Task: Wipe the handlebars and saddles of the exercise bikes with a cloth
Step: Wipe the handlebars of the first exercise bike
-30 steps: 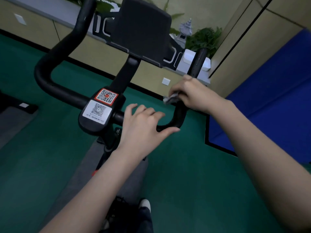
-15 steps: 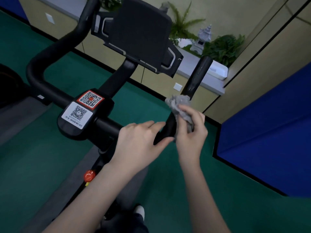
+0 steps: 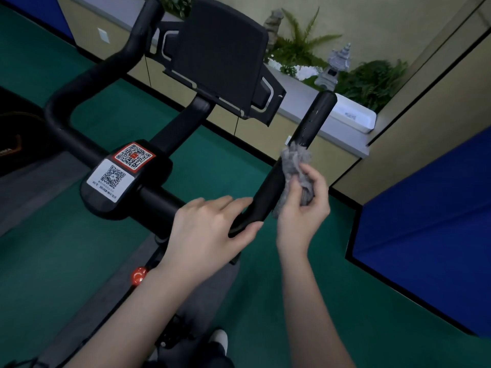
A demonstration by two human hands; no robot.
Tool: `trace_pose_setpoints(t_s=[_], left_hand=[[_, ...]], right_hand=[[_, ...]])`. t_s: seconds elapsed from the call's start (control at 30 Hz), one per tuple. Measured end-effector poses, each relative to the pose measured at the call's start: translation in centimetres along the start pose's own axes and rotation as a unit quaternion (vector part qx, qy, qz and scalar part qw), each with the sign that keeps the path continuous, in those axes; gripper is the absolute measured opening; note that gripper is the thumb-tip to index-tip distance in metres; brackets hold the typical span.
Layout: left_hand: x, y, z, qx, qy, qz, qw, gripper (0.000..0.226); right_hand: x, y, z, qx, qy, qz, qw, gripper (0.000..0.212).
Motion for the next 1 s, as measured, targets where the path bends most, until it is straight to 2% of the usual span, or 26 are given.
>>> trace_pose_setpoints(t_s=[0.13,0.23,0.33,0.47,0.6,0.73,0.9,1.0], left_hand=[[0.5,-0.4,0.0,0.019,0.018,0.037,0.999,0.034],[0.9,-0.6,-0.1,0.039,0.027,0.064,0.997,0.031],[1.1,-0.8,-0.2,0.053,0.035,0.087,0.994,0.029],[1.2,-0.9,-0.4,0.055,0.038,0.094,0.993,0.03],[1.3,-1.0,-0.5,0.048,0.029,0.086,0.995,0.031],[1.2,-1.0,-0.5,0.044,0.029,0.086,0.995,0.031],[1.1,-0.9,-0.4,0.03,0.015,0.08,0.996,0.03],[0.9,-0.9,-0.3,0.023,0.011,0.078,0.997,0.031]], right_hand=[[0.8,-1.5,0.0,0.058,0.087,0.066,0.992,0.021],[0.2,-3.8,0.5,0.115,0.146,0.065,0.981,0.022],[0.3,-2.5,1.4,0.223,0.222,0.062,0.947,0.021],[0.8,-3.2,1.9,0.304,0.256,0.024,0.917,0.019],[0.2,-4.7,2.2,0.402,0.286,-0.058,0.868,0.015],[0.0,-2.4,1.8,0.435,0.319,-0.081,0.838,0.018],[-0.2,-4.5,2.3,0.474,0.312,-0.129,0.813,0.018],[-0.4,-2.9,2.4,0.472,0.321,-0.119,0.812,0.019]])
Point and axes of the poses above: each hand's wrist, its own y-axis towards the middle knuckle, its own x-axis out of the palm, z = x × y, the point moved 3 cm from there along y, towards the middle knuckle, and after that the axes turned 12 degrees about x, right-handed, at the moved point
